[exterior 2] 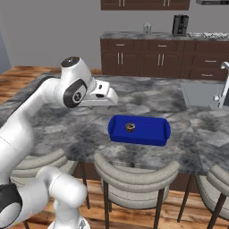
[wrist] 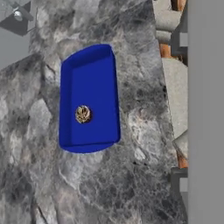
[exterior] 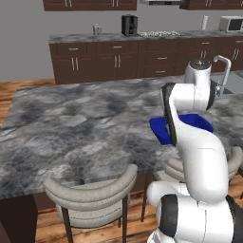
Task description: Take the donut and cupcake from the fridge and place them on the empty tray on the dining counter.
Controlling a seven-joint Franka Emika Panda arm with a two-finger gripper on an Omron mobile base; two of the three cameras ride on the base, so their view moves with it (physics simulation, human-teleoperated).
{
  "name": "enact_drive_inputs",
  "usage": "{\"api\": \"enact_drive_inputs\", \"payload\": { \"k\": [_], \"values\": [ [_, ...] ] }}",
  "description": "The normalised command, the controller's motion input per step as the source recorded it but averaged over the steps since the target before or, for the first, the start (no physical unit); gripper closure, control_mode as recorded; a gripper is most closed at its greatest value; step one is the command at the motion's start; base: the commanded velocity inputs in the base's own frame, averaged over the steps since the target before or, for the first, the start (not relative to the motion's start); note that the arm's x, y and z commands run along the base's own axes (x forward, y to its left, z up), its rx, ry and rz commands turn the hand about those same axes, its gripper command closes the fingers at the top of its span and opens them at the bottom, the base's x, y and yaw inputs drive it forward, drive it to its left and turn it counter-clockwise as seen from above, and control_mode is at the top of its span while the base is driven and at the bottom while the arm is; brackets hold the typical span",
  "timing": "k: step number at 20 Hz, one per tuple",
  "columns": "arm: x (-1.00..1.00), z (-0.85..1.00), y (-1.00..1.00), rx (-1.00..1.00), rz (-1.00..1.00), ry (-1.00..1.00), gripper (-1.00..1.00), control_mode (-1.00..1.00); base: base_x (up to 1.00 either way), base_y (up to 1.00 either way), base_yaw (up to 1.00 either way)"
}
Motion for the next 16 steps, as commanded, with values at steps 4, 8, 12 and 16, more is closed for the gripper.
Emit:
{"api": "enact_drive_inputs", "payload": {
  "k": [4, 8, 12, 16],
  "values": [
    [-1.0, -0.25, 0.37, 0.03, 0.11, -0.63, -1.0, -1.0, 0.0, 0.0, 0.0],
    [-0.99, 0.31, 0.0, 0.1, 0.21, -0.4, -1.0, -1.0, 0.0, 0.0, 0.0],
    [-0.76, 0.6, 0.14, 0.09, 0.27, -0.08, -1.0, -1.0, 0.0, 0.0, 0.0],
    [-0.46, 0.48, 0.31, 0.04, 0.26, -0.01, -1.0, -1.0, 0.0, 0.0, 0.0]
  ]
}}
